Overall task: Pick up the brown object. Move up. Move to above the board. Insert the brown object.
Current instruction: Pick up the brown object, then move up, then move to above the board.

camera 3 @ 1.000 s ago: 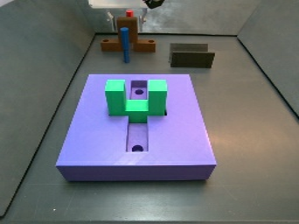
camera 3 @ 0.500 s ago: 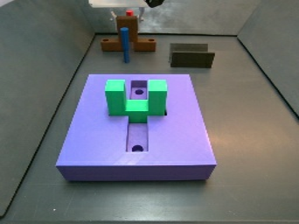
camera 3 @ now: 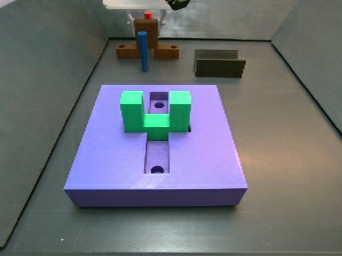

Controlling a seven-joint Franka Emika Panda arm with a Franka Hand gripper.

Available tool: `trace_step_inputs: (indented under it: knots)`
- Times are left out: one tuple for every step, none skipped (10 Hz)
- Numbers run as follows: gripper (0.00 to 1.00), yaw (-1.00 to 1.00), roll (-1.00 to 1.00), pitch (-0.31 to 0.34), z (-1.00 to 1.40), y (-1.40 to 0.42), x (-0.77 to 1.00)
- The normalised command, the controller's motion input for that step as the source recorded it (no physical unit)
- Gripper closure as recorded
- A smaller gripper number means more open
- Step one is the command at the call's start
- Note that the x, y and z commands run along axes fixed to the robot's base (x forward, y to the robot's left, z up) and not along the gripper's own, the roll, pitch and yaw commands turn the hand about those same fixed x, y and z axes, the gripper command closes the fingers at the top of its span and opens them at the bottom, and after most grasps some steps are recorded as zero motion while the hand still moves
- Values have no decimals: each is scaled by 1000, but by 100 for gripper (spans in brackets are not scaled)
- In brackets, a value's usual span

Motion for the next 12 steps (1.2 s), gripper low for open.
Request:
trace_step_inputs:
  knots:
    - [100,0,0,0,0,0,0]
    - [100,0,0,0,0,0,0]
    - [100,0,0,0,0,0,0]
    - [100,0,0,0,0,0,0]
    - [100,0,0,0,0,0,0]
    - [100,0,0,0,0,0,0]
    - [100,0,0,0,0,0,0]
    - [100,0,0,0,833,0,0]
    - [100,10,-6,24,814,-60,-15]
    - [100,15,1,84,504,-64,-64]
    - [100,0,0,0,1400,0,0]
    - [100,-1,5,-2,1400,5,6]
